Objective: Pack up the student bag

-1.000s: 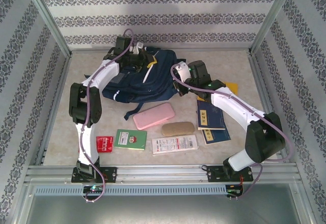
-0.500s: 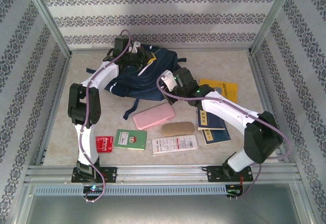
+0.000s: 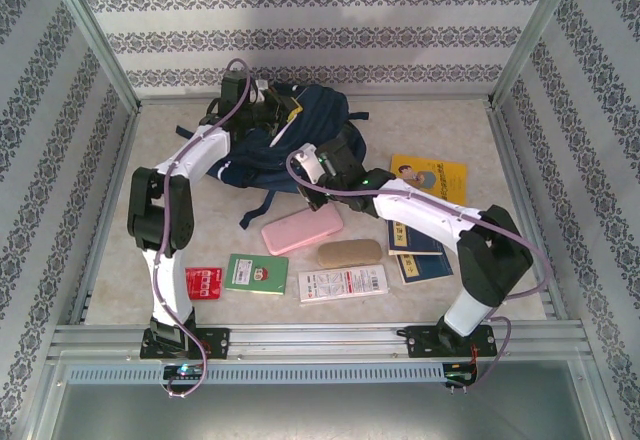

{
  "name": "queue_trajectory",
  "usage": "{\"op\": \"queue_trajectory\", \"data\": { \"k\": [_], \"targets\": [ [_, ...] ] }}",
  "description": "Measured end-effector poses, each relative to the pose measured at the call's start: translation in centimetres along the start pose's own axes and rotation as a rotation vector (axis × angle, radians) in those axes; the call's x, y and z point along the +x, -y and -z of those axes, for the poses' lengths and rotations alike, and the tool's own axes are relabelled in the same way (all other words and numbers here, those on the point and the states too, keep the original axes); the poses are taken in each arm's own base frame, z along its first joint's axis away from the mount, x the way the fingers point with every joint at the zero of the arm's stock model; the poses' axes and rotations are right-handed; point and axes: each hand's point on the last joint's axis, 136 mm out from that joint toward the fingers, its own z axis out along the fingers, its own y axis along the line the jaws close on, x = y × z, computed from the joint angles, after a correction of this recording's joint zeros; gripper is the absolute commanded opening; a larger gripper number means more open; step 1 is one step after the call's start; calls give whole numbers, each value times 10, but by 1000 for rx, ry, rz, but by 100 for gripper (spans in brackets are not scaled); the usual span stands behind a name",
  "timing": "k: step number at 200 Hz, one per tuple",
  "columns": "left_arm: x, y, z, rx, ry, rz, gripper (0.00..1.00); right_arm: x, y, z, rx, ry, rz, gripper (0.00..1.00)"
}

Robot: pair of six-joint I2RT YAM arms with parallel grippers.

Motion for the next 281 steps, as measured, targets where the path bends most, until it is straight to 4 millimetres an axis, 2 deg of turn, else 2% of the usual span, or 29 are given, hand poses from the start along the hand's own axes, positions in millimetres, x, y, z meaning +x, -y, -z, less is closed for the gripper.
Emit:
{"op": "queue_trajectory", "data": {
  "k": [29, 114, 203, 251, 281],
  "targets": [
    [-3, -3, 1, -2, 31, 29, 0, -7, -14, -13, -22, 0, 12, 8],
    [-4, -4, -4, -15, 77, 97, 0, -4, -38, -59, 29, -57, 51, 10],
    [-10, -4, -4, -19, 115, 145, 0, -16, -64, -112, 10, -62, 53, 18],
    [-11, -3, -4, -17, 121, 155, 0, -25, -76, -134, -19, -56, 43, 24],
    [-13, 3, -4, -6, 124, 150, 0, -29, -86, -145, -50, -52, 32, 37]
  ]
}}
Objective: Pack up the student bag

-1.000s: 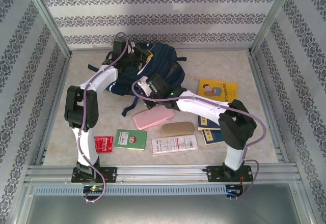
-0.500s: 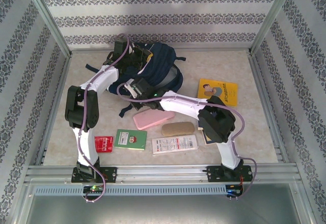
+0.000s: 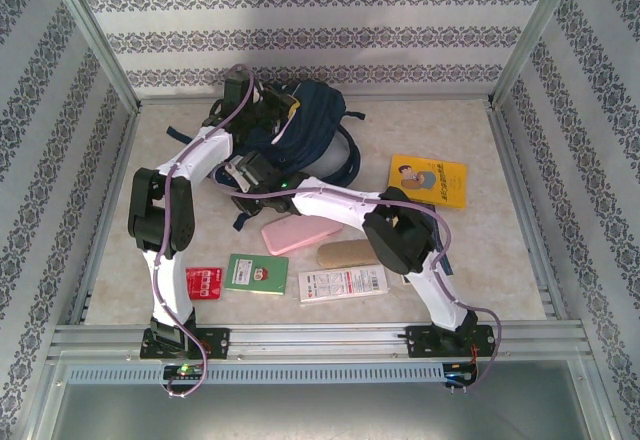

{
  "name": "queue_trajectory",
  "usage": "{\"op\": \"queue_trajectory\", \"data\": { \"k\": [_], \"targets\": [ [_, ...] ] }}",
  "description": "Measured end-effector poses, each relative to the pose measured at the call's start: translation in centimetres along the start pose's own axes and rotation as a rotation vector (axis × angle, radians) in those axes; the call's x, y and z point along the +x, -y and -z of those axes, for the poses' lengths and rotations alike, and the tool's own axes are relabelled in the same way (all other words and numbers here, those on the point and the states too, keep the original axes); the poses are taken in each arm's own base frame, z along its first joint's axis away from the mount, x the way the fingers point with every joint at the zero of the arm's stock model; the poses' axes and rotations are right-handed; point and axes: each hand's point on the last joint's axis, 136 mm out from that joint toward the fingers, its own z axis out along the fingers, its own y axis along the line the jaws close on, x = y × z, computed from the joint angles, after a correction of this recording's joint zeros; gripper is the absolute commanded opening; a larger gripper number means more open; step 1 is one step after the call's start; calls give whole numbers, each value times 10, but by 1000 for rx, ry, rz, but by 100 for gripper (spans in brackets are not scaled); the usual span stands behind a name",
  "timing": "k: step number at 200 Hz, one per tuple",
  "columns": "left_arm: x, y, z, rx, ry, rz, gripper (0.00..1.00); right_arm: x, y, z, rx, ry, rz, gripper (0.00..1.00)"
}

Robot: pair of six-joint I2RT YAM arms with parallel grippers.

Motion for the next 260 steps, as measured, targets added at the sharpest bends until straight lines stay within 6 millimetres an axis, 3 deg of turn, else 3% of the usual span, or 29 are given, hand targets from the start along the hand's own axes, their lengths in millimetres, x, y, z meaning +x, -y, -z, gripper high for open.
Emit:
{"op": "queue_trajectory", "data": {
  "k": [32, 53, 81, 121, 146, 163, 191, 242, 260],
  "targets": [
    [1, 8, 3, 18, -19, -25, 0, 4, -11, 1, -24, 7, 26, 53],
    [-3, 11, 8, 25, -46, -78, 0, 20, -13, 17, -42, -4, 49, 62],
    [-20, 10, 18, 23, -66, -154, 0, 30, -21, 60, -96, 26, 60, 62],
    [-30, -9, 15, -61, -119, -271, 0, 2, -26, 137, -114, 184, 65, 63],
    [-28, -17, 15, -146, -164, -375, 0, -3, -8, 179, -66, 247, 13, 65],
    [-26, -16, 20, -203, -183, -466, 0, -2, 18, 201, -10, 264, -57, 62],
    [-24, -14, 29, -275, -204, -580, 6, 18, 60, 221, 85, 247, -171, 60],
    [-14, -43, 32, -404, -264, -654, 49, 80, 110, 234, 181, 87, -444, 62],
    [-8, -49, 31, -445, -272, -699, 57, 102, 125, 249, 223, 60, -528, 63]
  ]
}}
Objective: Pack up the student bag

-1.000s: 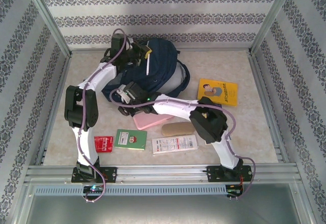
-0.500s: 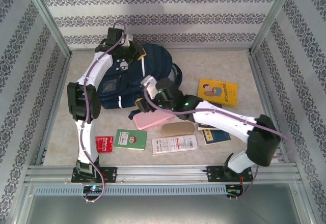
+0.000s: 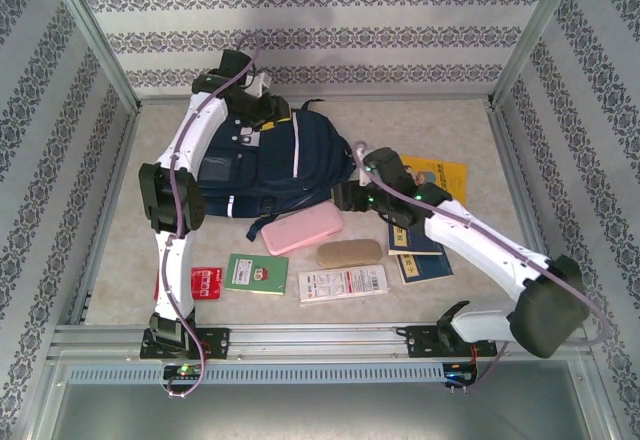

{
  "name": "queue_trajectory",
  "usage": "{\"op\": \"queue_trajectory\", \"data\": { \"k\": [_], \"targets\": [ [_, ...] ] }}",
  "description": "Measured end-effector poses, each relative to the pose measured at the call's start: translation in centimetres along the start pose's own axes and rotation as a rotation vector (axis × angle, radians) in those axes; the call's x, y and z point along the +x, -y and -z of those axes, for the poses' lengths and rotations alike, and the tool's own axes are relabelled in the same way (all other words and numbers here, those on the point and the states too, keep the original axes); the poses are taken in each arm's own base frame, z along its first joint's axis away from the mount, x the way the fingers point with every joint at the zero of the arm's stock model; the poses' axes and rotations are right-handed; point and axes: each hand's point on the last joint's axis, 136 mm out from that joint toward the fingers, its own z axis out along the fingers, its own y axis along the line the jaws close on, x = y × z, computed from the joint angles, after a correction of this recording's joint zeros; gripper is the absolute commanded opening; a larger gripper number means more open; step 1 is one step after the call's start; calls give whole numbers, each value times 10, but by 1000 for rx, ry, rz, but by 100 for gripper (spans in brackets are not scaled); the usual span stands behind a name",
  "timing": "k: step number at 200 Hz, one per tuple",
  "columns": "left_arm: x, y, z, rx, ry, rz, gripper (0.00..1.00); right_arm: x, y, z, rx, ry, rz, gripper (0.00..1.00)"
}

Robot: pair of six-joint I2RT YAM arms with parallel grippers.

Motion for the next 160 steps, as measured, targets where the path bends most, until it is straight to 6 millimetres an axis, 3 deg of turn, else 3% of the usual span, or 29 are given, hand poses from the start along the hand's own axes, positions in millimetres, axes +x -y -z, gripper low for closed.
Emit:
{"op": "queue_trajectory", "data": {
  "k": [27, 47, 59, 78, 95, 105, 118, 160],
  "targets": [
    [23, 13, -5, -66, -29, -118, 60, 3, 26, 24, 43, 20, -77, 66],
    [62, 44, -3, -100, -64, -280, 61, 4, 46, 40, 69, 56, -134, 68],
    [98, 73, -3, -94, -95, -417, 62, 6, 61, 48, 90, 81, -177, 68],
    [170, 119, -7, -48, -171, -660, 65, 12, 86, 59, 129, 114, -251, 68],
    [226, 141, -18, -17, -246, -829, 67, 18, 104, 69, 157, 152, -316, 68],
    [249, 141, -27, -22, -290, -896, 73, 20, 110, 75, 166, 177, -345, 68],
    [269, 129, -40, -55, -348, -954, 75, 22, 113, 83, 166, 211, -371, 70],
    [304, 87, -73, -163, -471, -1056, 75, 26, 118, 99, 164, 286, -413, 70]
  ]
}}
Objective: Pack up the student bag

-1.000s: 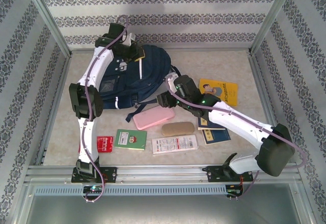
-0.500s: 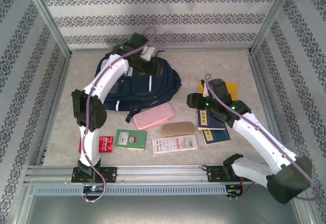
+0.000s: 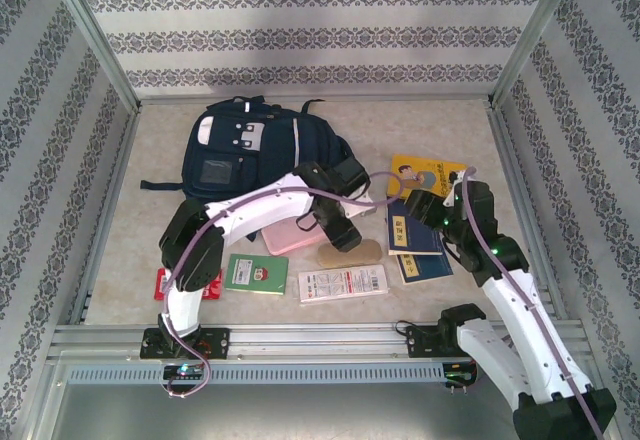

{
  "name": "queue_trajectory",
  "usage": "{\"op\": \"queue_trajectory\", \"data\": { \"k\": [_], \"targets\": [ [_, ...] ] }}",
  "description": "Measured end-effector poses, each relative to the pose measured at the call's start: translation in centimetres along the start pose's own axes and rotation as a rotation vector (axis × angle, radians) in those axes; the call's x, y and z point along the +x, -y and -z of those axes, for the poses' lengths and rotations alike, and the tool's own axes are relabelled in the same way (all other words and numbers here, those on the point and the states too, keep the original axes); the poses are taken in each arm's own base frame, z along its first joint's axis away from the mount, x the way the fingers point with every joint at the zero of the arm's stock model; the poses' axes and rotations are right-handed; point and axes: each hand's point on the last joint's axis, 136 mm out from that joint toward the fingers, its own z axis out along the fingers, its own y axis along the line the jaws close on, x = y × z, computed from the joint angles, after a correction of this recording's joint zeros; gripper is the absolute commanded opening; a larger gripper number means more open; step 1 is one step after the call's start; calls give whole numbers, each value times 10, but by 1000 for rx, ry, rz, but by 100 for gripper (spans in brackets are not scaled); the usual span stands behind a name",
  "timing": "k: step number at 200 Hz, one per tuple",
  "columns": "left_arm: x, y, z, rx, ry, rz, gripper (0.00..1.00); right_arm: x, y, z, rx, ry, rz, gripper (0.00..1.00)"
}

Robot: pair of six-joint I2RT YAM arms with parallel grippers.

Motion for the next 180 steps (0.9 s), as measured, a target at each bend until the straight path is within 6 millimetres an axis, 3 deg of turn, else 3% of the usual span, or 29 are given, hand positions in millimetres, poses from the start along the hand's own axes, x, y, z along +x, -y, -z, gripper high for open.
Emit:
{"op": "queue_trajectory", "data": {
  "k": [54, 129, 156, 180],
  "targets": [
    [4, 12, -37, -34, -40, -95, 79, 8, 8, -2, 11, -8, -25, 73],
    [11, 14, -68, -39, -64, -137, 78, 12, 11, -9, 16, -15, -32, 73],
    [11, 15, -78, -43, -70, -150, 66, 14, 15, -11, 25, -21, -40, 73],
    [9, 15, -79, -51, -62, -168, 37, 14, 15, -10, 23, -19, -41, 72]
  ]
}}
